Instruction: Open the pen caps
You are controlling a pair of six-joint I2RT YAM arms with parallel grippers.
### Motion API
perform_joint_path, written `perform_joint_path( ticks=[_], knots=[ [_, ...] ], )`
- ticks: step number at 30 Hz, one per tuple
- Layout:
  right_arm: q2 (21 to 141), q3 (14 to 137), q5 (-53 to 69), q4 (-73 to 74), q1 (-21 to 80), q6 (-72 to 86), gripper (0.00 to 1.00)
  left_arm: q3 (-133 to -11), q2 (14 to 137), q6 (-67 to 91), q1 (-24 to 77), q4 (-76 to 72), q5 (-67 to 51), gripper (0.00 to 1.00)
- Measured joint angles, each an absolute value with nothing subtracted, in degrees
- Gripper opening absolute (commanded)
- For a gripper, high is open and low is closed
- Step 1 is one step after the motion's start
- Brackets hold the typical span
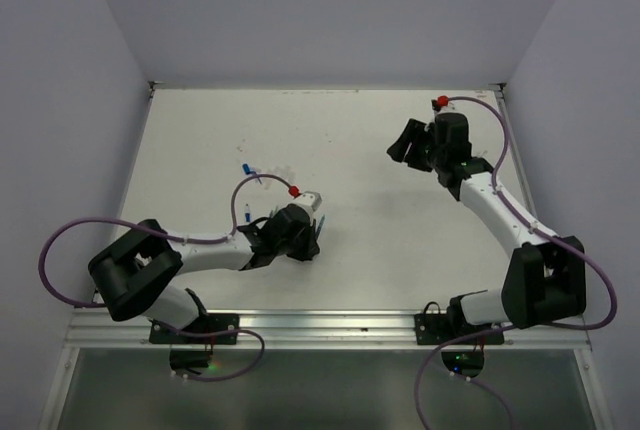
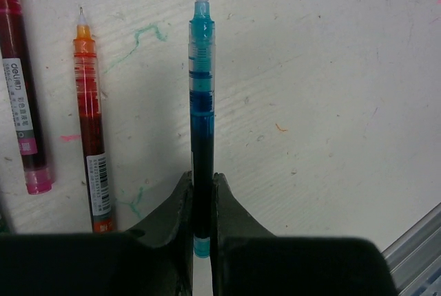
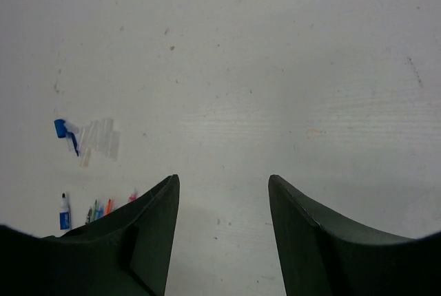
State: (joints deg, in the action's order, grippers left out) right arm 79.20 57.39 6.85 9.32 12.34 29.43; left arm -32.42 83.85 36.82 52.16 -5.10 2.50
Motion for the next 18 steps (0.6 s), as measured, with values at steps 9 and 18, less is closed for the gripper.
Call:
perform_joint_path(
  ticks=[9,18],
  knots=[
    [77.49,53.21,9.82,10.15,7.29,28.80,0.58,-33.30,84.64,39.57,52.47,-4.56,5.85,0.28],
    [76.31,50.65,12.14,9.89,4.40,28.67,0.58,-33.30,83.48,41.19,52.64,-2.39,10.28,0.38]
  ],
)
